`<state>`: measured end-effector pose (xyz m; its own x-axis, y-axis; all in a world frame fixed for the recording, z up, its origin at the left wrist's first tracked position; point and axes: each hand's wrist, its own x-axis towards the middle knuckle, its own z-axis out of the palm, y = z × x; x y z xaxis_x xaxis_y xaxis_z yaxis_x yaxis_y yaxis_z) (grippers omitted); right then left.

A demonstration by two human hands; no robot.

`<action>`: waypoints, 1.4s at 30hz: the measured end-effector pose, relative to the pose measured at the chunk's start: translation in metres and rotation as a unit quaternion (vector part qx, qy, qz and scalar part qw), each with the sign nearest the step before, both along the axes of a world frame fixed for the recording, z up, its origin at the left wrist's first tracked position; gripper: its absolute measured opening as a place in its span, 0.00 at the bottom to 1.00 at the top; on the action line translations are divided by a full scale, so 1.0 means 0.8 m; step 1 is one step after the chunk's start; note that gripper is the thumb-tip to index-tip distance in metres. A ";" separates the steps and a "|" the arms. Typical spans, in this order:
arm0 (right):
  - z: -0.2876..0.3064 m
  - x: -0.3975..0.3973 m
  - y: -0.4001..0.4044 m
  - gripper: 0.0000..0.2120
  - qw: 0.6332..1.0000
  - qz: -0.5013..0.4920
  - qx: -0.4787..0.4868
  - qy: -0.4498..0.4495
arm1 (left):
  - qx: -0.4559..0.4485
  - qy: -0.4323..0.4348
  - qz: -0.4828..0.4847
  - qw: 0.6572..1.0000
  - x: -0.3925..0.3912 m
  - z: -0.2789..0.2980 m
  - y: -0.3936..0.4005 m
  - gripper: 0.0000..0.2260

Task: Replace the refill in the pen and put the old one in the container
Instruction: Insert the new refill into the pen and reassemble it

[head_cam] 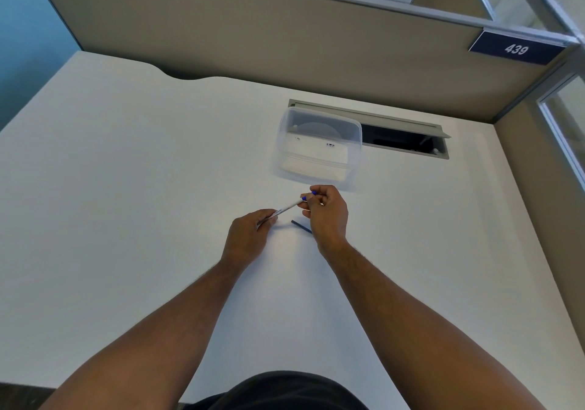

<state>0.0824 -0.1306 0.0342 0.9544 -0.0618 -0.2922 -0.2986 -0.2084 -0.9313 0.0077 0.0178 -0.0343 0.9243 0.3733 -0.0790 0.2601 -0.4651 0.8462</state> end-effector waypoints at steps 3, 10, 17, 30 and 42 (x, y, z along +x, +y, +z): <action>0.001 0.001 -0.002 0.08 1.000 0.004 -0.001 -0.007 | -0.001 -0.001 -0.003 1.000 0.000 -0.002 0.001 0.08; -0.001 0.004 -0.006 0.09 1.000 0.012 0.016 -0.008 | 0.016 0.001 -0.014 1.000 0.001 -0.002 -0.001 0.08; -0.002 0.004 -0.009 0.11 0.999 0.033 0.023 0.003 | 0.017 0.003 -0.025 1.000 0.001 -0.003 0.002 0.09; -0.008 0.004 -0.011 0.11 0.998 0.049 0.024 -0.014 | 0.031 0.006 -0.029 0.999 0.001 -0.006 0.002 0.10; -0.012 -0.003 -0.009 0.10 0.992 0.011 0.122 0.044 | 0.052 0.001 -0.042 0.998 0.003 -0.003 0.000 0.10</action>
